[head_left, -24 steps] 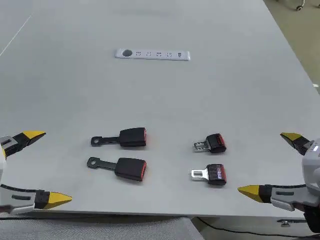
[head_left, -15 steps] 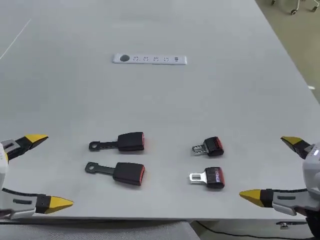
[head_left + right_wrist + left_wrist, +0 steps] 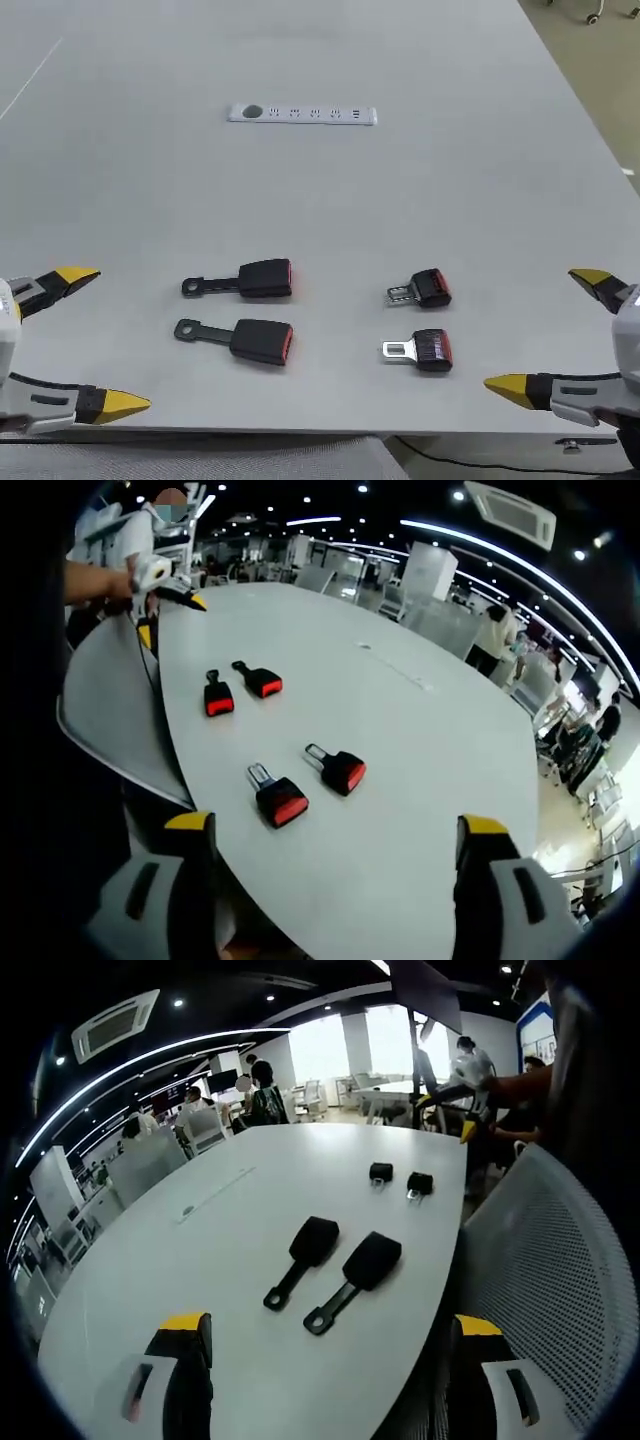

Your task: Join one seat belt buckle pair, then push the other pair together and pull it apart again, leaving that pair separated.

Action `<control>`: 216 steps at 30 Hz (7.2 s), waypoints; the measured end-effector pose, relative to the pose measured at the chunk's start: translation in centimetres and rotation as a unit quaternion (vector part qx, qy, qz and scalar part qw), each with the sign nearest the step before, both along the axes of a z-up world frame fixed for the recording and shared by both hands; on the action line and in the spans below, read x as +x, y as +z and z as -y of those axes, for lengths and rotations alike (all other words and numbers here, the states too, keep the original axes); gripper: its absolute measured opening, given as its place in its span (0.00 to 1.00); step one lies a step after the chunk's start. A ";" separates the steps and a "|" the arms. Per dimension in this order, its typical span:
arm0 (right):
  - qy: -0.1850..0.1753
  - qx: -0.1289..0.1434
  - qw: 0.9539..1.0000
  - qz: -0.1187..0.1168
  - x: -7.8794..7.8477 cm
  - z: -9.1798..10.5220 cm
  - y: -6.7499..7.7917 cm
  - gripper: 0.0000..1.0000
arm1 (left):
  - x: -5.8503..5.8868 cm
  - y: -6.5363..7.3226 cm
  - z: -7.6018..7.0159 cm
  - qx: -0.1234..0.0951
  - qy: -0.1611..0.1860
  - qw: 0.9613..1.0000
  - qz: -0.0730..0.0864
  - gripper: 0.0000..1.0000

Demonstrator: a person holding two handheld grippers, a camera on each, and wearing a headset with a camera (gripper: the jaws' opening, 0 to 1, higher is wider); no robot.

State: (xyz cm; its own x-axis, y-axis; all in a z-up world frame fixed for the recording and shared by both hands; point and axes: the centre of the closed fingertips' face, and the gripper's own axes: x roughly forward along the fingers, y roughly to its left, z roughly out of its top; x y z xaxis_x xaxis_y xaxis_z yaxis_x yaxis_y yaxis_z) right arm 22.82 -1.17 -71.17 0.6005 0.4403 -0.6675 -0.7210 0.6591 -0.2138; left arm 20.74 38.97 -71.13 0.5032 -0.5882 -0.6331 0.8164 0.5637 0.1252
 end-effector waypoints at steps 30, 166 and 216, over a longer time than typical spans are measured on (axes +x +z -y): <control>0.003 -0.008 1.000 0.007 -0.4 0.0 -0.1 1.00 | 0.2 -0.1 -0.1 0.014 -0.006 1.000 0.002 0.97; 0.279 -0.107 0.944 -0.139 0.8 -7.0 -11.4 0.33 | 3.5 -11.5 11.0 0.163 -0.227 0.955 -0.099 0.33; 0.287 -0.067 0.950 -0.100 0.9 -19.5 -11.2 0.33 | 3.6 -11.5 11.0 0.164 -0.223 0.955 -0.110 0.33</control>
State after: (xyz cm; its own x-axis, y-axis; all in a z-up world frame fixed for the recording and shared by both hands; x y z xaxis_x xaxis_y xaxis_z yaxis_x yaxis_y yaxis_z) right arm 23.76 18.33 -82.32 0.1422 0.5598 -0.8163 -0.9886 0.1218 -0.0886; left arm 24.37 27.96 -82.66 0.0834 -0.4649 -0.8814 0.9928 0.1147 0.0335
